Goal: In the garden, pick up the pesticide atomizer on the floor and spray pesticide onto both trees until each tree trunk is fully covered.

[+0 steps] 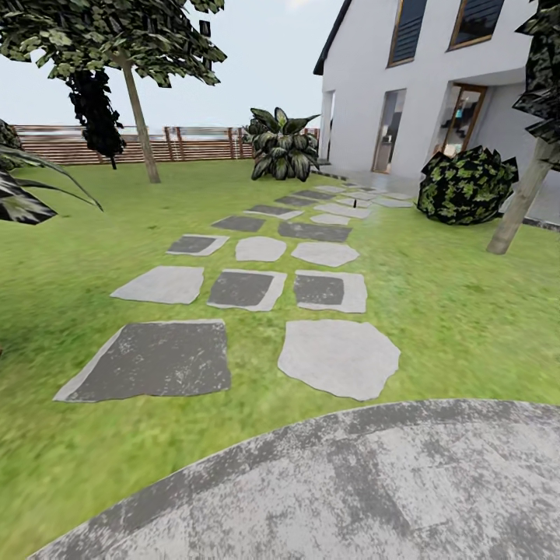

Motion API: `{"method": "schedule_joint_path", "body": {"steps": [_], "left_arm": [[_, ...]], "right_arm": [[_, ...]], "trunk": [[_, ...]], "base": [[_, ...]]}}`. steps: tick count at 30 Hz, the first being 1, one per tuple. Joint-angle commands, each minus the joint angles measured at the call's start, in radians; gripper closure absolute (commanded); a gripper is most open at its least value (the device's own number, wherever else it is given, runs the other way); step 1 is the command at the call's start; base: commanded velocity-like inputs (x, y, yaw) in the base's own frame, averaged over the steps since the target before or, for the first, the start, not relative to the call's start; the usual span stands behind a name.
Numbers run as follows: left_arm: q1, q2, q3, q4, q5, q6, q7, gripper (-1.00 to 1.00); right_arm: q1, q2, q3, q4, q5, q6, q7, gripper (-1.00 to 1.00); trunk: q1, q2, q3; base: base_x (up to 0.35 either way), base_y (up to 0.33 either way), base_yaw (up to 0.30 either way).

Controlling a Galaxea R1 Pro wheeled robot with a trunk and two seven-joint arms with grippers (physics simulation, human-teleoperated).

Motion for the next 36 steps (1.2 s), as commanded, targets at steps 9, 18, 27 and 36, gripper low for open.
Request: {"method": "schedule_joint_path", "body": {"steps": [9,18,27,36], "left_arm": [[0.0,-0.002,0.001,0.001,0.002,-0.003,0.0,-1.0],[0.0,-0.002,0.001,0.001,0.002,-0.003,0.0,-1.0],[0.0,-0.002,0.001,0.0,0.002,-0.003,0.0,-1.0],[-0.001,0.0,0.003,0.001,0.003,-0.002,0.001,-1.0]], "right_arm": [[0.0,0.0,0.0,0.001,0.0,-0.003,0.0,-1.0],[0.0,0.0,0.0,0.002,0.0,-0.003,0.0,-1.0],[0.0,0.0,0.0,0.001,0.0,-0.003,0.0,-1.0],[0.0,0.0,-0.001,0.002,0.0,-0.003,0.0,-1.0]], "trunk": [[0.034,-0.064,-0.032],[0.069,-0.127,-0.073],[0.08,-0.148,-0.095],[0.08,-0.148,-0.096]], "base": [[0.0,0.0,0.0],[0.0,0.0,0.0],[0.0,0.0,0.0],[0.169,0.0,0.0]]}}
